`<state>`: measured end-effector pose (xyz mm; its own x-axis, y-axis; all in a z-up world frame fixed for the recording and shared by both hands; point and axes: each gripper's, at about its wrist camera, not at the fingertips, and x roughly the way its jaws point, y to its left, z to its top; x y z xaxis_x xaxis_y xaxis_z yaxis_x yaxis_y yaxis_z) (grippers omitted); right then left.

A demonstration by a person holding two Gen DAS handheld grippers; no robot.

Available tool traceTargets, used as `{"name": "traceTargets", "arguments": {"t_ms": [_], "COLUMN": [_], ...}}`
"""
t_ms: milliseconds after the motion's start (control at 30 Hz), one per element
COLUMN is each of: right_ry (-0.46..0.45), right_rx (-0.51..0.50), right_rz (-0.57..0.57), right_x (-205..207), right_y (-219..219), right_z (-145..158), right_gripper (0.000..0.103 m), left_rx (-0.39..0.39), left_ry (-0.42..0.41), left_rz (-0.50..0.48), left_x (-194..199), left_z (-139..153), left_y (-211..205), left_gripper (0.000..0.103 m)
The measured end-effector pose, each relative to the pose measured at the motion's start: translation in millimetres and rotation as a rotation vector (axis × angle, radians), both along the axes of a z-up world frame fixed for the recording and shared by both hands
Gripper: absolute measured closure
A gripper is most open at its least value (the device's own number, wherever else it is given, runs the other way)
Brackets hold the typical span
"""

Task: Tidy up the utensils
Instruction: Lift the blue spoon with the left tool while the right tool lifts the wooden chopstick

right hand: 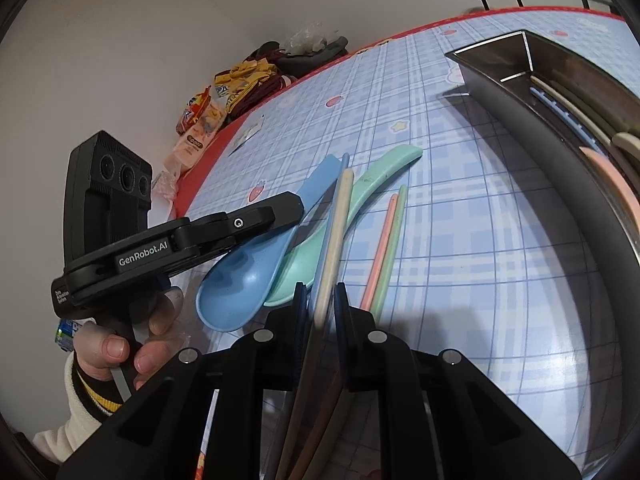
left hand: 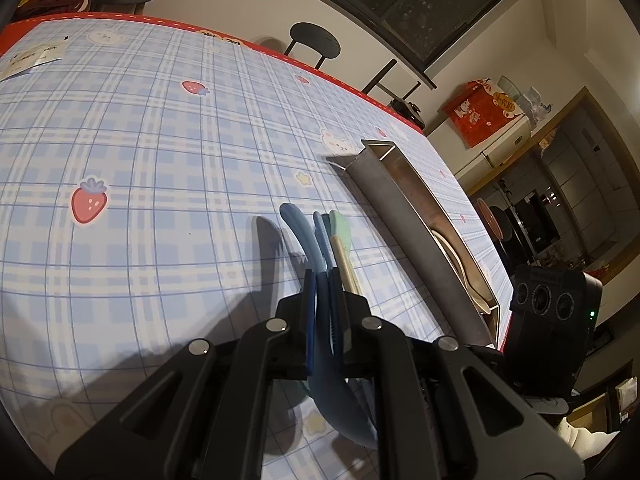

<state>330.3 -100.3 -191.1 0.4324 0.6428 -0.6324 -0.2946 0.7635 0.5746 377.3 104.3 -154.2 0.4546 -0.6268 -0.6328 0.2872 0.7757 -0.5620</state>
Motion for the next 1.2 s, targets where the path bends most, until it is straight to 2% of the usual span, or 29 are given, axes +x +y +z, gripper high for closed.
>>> {"name": "traceTargets", "arguments": {"t_ms": [200,533,833,1067,1200], "right_ry": [-0.002,-0.011,-0.035,-0.054,-0.085], "right_rx": [0.013,0.043,0.08,0.132,0.173], "right_rz": [0.011,-0.023,-0.053,-0.055,-0.05], "right_x": [-1,0,-2,-3,-6], "right_y": [1,-5,-15,-23,-33], "right_z": [0,0,3,13,26], "right_gripper": [0.093,0.095,0.096,0.096,0.096], "left_rx": [0.003,0.002,-0.031,-0.034,-0.063], "left_ry": [0.0,-0.005,-0.051,-0.113,-0.125], "left_rz": [0.0,0.002,0.018,0.081,0.145], "left_x": [0,0,-7,-24,-38], "left_z": [-1,-1,12,35,45], "left_y": [0,-1,3,0,-1], "left_gripper": [0.092,0.092,0.093,0.093,0.093]}}
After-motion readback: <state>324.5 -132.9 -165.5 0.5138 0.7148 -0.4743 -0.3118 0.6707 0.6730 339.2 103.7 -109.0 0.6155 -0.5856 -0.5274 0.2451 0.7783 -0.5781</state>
